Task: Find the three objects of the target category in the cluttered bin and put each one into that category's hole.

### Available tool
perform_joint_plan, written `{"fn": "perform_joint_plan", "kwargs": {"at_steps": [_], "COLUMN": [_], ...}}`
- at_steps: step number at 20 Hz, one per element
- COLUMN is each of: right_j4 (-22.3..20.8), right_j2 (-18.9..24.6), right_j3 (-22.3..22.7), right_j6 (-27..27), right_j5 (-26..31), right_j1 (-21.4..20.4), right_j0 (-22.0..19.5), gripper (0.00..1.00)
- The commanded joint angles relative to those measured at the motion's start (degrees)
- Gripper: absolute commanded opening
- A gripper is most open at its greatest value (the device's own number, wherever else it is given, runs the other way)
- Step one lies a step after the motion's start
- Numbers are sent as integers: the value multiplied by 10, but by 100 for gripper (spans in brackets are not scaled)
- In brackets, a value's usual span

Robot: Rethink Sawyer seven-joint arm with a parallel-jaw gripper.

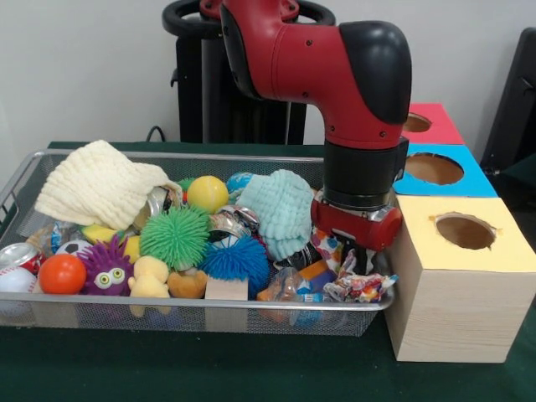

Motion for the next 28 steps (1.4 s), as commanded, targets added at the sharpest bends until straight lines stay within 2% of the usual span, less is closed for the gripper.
{"fn": "perform_joint_plan", "kwargs": {"at_steps": [1, 6, 9, 11, 16, 19, 23, 28], "right_j4": [-33, -69, -79, -84, -93, -94, -91, -62], "right_j2": [-24, -86, -99, -96, -94, -102, -121, -137], "right_j3": [-31, -28, -21, -14, -20, -37, -44, -39], "right_j6": [31, 3, 12, 17, 29, 34, 60, 115], "right_j5": [57, 134, 165, 164, 161, 183, 204, 207], "right_j1": [-44, -116, -138, -146, -143, -142, -144, -132], "right_j0": [24, 54, 64, 63, 61, 66, 90, 135], "gripper": [0, 0, 0, 0, 0, 0, 0, 0]}}
